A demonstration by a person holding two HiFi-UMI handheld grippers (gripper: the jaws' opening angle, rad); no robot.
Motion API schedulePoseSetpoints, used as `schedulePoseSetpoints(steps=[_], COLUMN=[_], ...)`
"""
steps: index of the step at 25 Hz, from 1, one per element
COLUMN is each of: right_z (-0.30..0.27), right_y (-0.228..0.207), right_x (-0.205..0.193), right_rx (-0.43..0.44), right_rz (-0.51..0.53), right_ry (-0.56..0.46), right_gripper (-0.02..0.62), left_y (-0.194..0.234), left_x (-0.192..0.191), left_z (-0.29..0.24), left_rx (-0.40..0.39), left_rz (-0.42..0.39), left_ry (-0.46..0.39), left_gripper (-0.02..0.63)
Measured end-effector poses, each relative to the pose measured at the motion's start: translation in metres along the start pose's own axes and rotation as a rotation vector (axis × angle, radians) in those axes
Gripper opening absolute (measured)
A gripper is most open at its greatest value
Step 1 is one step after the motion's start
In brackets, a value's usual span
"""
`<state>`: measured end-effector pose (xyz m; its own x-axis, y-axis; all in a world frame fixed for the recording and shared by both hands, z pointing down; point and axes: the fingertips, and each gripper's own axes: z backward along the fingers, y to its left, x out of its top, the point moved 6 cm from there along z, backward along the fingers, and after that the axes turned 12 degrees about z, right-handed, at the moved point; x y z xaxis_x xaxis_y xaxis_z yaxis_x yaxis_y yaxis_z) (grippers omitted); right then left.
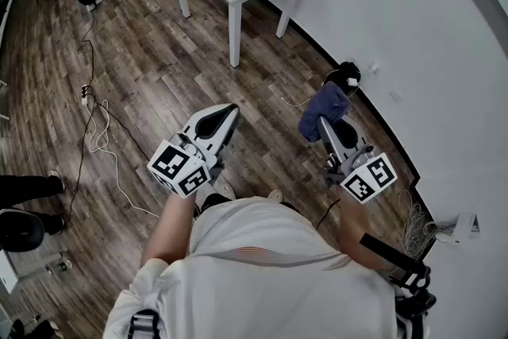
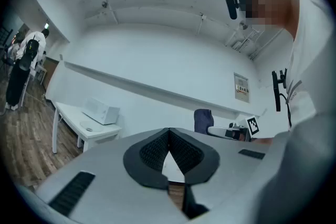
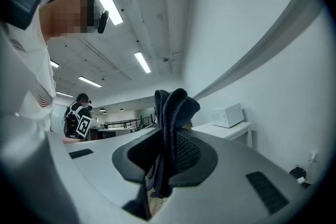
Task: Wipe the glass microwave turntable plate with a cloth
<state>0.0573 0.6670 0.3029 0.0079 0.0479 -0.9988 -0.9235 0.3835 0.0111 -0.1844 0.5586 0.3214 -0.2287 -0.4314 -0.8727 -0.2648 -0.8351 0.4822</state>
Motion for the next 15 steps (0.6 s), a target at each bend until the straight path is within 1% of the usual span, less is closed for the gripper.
schedulePoseSetpoints(steps=[5, 9, 12, 15], right_z=[-0.036, -0.064, -0.079, -0.088], right_y=[0.019, 0.048, 0.064, 0.068], right_x=[-0.002, -0.01, -0.018, -0.024], right_rx=[0.003, 0.012, 0.028, 0.038], right_rz=[0.005, -0.009, -0.015, -0.028], right_ry=[-0.004, -0.017, -0.001, 0.015], right_gripper=[0.06, 0.06, 0.06, 0.06], left_y=[0.031, 0.056, 0.07, 0.077], left_x=[0.016, 0.021, 0.023, 0.021], left_z=[0.031, 0.066, 0.081, 0.086], left_rx=[0.016, 0.041, 0.051, 0.052], left_rz=[0.001, -0.026, -0.002, 0.019], left_ry=[-0.009, 0.003, -0.008, -0.011], left_gripper=[0.011, 0.011, 0.011, 0.011])
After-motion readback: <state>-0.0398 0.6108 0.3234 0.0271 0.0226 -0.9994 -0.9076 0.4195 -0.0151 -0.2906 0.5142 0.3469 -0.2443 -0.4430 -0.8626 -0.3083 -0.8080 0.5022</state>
